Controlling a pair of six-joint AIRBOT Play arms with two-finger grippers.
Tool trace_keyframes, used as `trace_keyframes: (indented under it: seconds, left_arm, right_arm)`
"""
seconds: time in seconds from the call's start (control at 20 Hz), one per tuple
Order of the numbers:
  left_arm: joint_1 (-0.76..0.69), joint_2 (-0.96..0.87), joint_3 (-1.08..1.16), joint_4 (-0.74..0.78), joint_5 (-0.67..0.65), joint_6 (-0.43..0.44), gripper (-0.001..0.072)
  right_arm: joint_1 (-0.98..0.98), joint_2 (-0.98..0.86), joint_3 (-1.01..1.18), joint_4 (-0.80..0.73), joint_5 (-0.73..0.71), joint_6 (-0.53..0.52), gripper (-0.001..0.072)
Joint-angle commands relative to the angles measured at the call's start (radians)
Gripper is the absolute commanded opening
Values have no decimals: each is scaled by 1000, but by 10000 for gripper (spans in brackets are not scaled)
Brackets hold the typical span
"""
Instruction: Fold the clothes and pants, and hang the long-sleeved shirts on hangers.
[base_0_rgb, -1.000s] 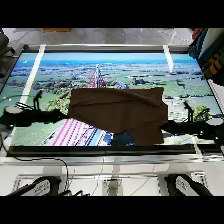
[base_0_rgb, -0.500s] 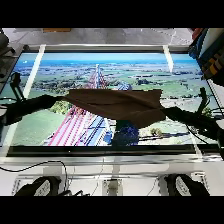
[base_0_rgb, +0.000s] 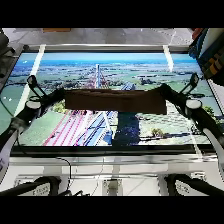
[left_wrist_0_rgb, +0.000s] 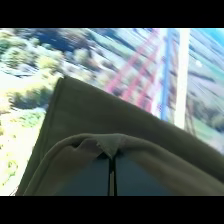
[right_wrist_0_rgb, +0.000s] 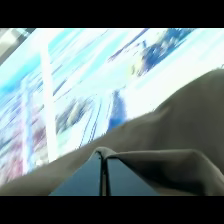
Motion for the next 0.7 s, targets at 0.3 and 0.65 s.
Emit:
trace_keyframes:
  seconds: [0.3,0.65]
  left_arm:
    - [-49,-285,195,-59,86,-15,10]
    - [-27,-245,196,-39,-90,18,617]
  right_arm:
    - [-56,-317,193,0,-117,98,14]
    - [-80,-283,193,-86,-39,92,686]
